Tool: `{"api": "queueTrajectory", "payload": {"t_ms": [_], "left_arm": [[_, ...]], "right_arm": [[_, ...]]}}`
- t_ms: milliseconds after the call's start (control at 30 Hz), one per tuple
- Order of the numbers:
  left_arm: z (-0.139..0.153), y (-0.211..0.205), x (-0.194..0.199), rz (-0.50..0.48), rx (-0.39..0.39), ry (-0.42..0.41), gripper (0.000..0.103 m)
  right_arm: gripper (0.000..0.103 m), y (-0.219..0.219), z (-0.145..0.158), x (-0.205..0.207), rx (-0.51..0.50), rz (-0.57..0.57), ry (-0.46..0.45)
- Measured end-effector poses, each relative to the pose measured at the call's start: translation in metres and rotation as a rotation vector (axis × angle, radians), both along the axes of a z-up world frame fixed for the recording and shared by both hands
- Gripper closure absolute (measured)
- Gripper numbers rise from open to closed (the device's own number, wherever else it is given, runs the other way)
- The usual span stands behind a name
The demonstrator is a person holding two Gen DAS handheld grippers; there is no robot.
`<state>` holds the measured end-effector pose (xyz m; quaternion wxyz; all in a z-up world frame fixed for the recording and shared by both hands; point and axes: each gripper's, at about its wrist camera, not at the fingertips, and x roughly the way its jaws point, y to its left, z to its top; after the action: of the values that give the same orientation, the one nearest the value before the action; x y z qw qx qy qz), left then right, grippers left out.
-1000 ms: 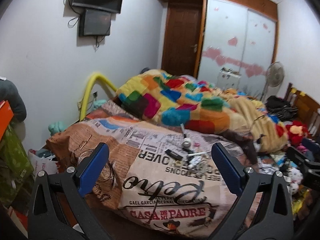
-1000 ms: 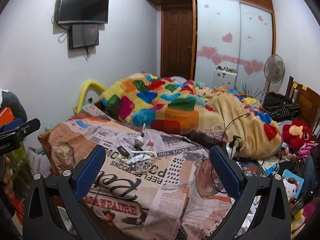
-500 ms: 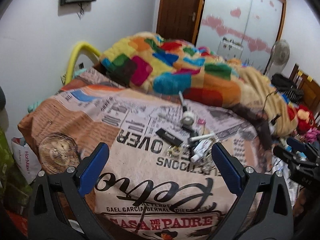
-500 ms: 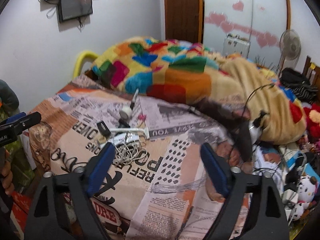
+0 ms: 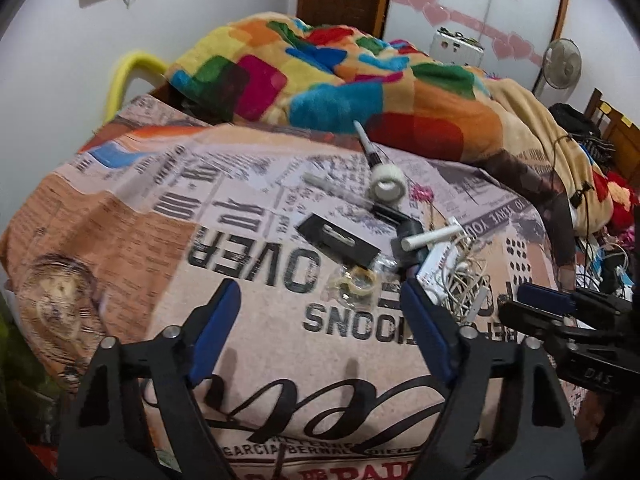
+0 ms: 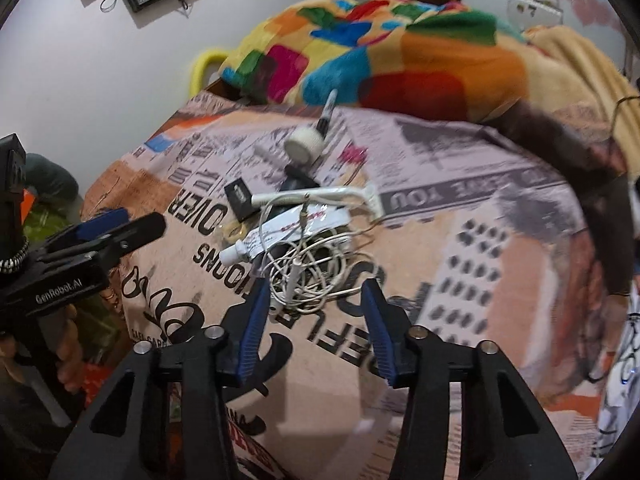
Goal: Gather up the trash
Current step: 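Move both tools toward the items on the newspaper-print sheet, then grasp the white toothpaste tube with left gripper while right gripper grasps earphone cable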
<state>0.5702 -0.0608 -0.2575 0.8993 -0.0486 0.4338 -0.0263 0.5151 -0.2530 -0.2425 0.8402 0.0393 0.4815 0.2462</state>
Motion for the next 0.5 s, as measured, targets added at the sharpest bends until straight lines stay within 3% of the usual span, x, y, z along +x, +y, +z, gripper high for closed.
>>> {"api": "queueTrajectory", "payload": {"t_ms": [167, 267, 400, 500], "left_arm": [[-0.009, -0.016, 0.006, -0.071, -0.042, 0.015, 0.038], [-0.011, -0.024, 0.009, -0.108, -0.074, 0.019, 0.047], [-0.015, -0.03, 0.014, -0.135, -0.124, 0.034, 0.055], [-0.02, -0.04, 0.017, -0.163, -0.123, 0.05, 0.057]], "right_arm": [[0.067, 0.003, -0.017, 0.012, 0.056, 0.004, 0.07], [0.076, 0.003, -0.024, 0.019, 0.069, -0.001, 0.099], [0.091, 0.003, -0.027, 0.02, 0.068, -0.005, 0.085], [0.095, 0.0, -0.025, 0.019, 0.076, -0.016, 0.071]]}}
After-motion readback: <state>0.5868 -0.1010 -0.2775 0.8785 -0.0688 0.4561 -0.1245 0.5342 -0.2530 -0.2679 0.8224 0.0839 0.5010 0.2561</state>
